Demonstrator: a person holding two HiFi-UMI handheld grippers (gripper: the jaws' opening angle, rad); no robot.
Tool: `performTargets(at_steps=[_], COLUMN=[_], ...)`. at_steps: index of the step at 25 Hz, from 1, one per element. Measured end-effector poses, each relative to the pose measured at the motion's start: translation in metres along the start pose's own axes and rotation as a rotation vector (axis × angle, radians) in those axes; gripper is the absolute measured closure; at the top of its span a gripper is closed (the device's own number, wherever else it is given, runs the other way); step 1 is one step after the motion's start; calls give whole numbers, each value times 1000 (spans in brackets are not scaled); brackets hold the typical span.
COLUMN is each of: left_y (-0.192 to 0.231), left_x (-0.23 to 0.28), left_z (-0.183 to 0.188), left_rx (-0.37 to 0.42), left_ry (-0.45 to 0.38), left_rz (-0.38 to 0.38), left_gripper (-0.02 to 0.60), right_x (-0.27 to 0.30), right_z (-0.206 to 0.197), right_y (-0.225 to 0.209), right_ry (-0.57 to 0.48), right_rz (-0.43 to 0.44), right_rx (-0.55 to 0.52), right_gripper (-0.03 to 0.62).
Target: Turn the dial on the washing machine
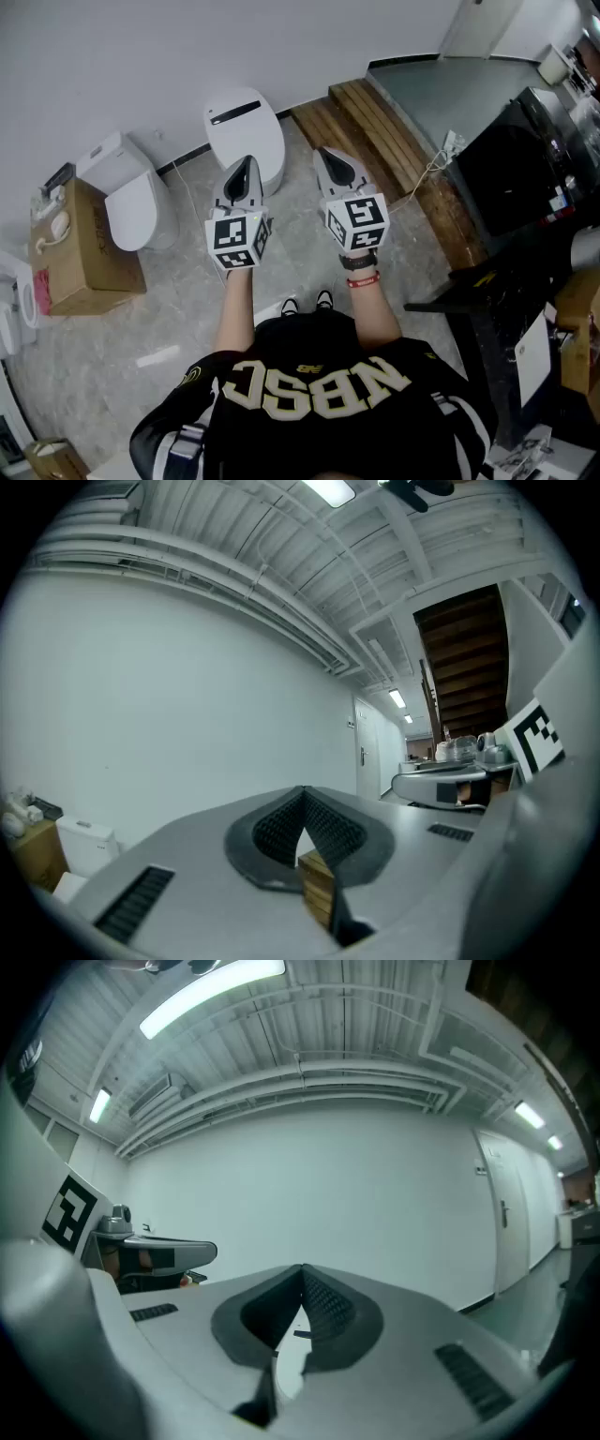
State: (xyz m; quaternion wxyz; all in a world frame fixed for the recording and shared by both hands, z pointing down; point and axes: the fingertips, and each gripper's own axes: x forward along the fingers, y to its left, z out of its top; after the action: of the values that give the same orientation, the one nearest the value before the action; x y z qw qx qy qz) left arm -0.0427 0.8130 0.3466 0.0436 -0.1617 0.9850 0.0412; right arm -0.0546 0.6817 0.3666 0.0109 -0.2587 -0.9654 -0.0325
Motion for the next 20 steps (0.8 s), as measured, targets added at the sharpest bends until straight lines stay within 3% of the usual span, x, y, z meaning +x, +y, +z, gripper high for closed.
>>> performTargets(at_steps=[8, 20], left_y=[-3, -82], left_x=[14, 75], left_z=[0, -12], left_rx=[-22, 27], left_ry=[-2, -13], left_rz=[16, -19], left_gripper=[568, 568], right_x=[13, -8], right_z=[4, -9], right_y=[-5, -112], right_ry=[2, -32], right_rz=[33, -25], right_rx=[-4, 74], right_gripper=[586, 586])
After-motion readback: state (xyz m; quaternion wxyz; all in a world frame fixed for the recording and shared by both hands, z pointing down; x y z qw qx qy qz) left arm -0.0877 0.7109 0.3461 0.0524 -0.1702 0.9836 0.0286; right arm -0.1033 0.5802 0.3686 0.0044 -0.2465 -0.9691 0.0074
